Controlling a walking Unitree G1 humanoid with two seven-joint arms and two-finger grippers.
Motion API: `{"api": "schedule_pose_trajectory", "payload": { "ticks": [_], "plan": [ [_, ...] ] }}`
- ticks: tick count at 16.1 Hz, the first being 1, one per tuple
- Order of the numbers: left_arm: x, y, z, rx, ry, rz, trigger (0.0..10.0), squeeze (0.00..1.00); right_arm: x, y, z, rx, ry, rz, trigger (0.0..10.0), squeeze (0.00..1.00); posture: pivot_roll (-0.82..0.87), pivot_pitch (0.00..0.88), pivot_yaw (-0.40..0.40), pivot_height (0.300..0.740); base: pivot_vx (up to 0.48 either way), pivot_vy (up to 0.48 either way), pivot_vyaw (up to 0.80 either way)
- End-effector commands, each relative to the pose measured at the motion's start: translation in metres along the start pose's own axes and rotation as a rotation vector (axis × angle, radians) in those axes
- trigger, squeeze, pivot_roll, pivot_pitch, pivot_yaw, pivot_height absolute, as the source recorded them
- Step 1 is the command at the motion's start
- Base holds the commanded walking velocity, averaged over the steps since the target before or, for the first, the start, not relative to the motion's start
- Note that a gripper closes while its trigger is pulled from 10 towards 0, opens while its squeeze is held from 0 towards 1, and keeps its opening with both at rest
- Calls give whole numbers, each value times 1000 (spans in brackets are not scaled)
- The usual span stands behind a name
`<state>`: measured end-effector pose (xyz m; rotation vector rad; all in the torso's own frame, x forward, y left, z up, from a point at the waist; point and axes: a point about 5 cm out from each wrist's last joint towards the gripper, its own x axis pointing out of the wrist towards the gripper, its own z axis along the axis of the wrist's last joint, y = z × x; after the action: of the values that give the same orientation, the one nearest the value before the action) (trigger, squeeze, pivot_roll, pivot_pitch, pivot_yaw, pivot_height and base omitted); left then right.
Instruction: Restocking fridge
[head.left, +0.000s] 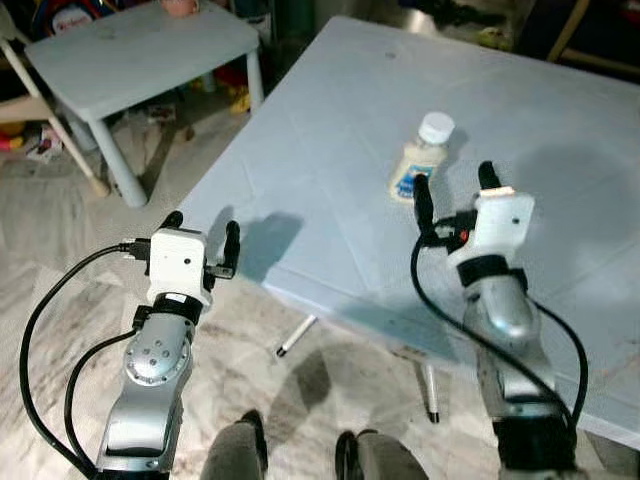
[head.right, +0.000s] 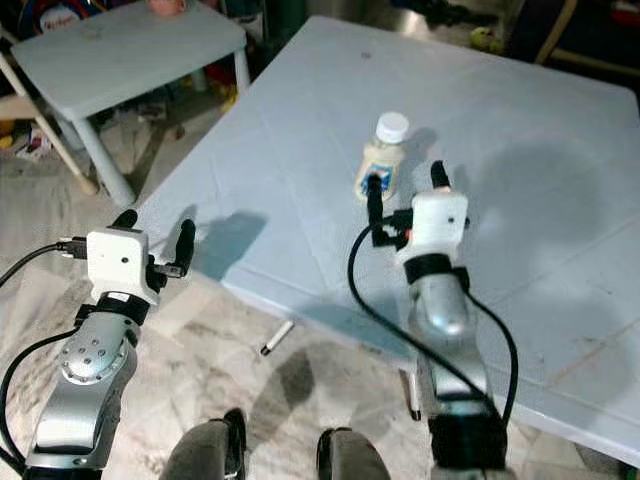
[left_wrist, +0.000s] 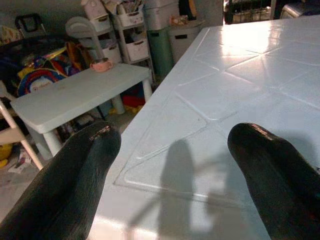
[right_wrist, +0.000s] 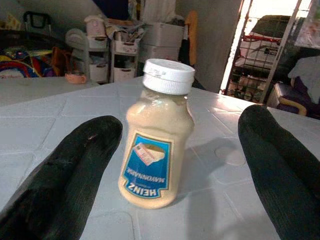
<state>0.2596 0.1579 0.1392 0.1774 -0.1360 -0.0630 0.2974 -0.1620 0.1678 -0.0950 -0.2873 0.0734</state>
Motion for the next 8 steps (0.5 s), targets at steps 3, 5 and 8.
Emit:
{"api": "schedule_pose_trajectory", "payload": {
  "ticks": [3, 5, 8],
  "plan": [
    [-3, 0, 4, 18, -4, -5, 10000, 0, 13, -8, 1, -3, -9, 19, 10000, 0, 81, 225, -29, 740, 0, 0, 0],
    [-4, 1, 4, 23, -1, -4, 10000, 0, 20, -9, 4, -6, -27, 37, 10000, 0, 88, 230, -29, 740, 0, 0, 0],
    [-4, 3, 6, 28, 0, -4, 10000, 0, 29, -7, 7, 7, -47, 73, 10000, 0, 95, 235, -28, 740, 0, 0, 0]
  ]
}}
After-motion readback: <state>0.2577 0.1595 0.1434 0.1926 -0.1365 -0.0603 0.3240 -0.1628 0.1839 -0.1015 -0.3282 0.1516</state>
